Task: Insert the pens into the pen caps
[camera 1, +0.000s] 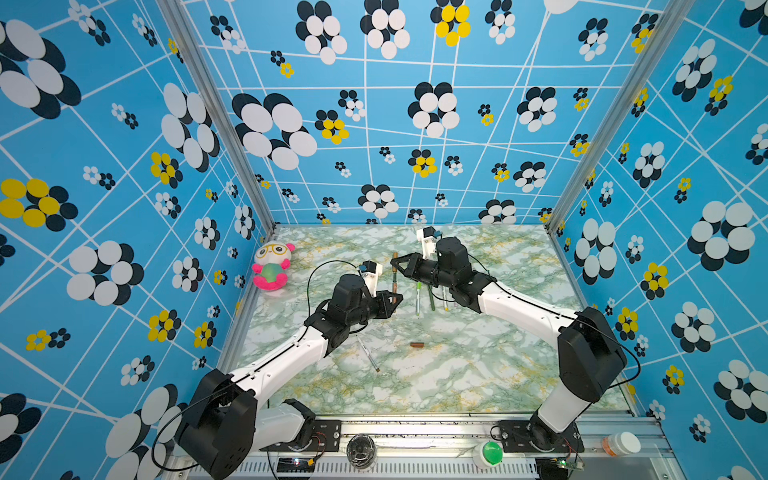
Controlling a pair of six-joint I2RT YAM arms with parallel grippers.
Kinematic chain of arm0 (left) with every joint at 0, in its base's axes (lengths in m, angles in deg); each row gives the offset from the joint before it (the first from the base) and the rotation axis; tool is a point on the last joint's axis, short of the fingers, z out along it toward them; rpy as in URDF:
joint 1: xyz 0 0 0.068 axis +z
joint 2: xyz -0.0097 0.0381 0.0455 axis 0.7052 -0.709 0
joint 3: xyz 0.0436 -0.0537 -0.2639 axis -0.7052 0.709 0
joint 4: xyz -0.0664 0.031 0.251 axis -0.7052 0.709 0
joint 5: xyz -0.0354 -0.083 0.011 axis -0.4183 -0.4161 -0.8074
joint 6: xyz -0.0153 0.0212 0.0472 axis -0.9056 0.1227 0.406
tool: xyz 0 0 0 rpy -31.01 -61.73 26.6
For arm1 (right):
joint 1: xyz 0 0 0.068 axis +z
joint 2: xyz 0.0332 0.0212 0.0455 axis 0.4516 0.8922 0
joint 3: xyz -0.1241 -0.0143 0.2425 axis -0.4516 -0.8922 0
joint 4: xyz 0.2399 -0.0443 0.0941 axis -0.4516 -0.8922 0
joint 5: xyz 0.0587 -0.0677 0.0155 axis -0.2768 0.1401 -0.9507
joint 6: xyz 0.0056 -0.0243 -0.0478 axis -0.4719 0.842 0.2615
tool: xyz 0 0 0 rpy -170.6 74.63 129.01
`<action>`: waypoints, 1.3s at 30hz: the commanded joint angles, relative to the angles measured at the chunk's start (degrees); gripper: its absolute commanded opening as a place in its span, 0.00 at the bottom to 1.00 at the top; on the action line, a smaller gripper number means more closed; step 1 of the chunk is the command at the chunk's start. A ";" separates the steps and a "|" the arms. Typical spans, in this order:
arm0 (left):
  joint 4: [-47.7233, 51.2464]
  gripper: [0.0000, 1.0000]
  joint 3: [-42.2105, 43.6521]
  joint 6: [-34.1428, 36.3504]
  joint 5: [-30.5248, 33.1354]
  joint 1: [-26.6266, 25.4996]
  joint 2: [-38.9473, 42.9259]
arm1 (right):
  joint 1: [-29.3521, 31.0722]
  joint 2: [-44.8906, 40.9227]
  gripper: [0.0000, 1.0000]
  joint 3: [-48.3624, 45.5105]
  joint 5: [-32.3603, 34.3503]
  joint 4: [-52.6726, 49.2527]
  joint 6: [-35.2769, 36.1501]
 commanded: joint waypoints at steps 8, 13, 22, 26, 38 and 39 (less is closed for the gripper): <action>-7.57 0.00 -0.83 5.38 4.66 0.44 3.67 | 2.88 0.05 0.00 0.68 -10.45 -13.94 6.72; -6.99 0.00 -1.13 5.78 4.44 0.38 4.20 | 1.31 -0.80 0.00 -1.47 -10.24 -10.75 5.17; -8.44 0.00 -1.01 5.73 5.35 0.42 3.66 | 1.00 0.42 0.00 -3.14 -13.50 -3.80 -0.73; -8.75 0.00 -2.23 6.23 5.43 0.66 2.72 | 1.79 1.04 0.00 -4.13 -13.30 -4.19 -0.47; -9.19 0.00 -8.93 7.19 2.38 6.51 -0.67 | 4.83 1.31 0.00 -9.23 -12.71 -10.95 4.76; -9.27 0.00 -9.29 7.45 2.45 6.84 -0.92 | 4.87 1.52 0.00 -9.49 -13.08 -11.32 5.18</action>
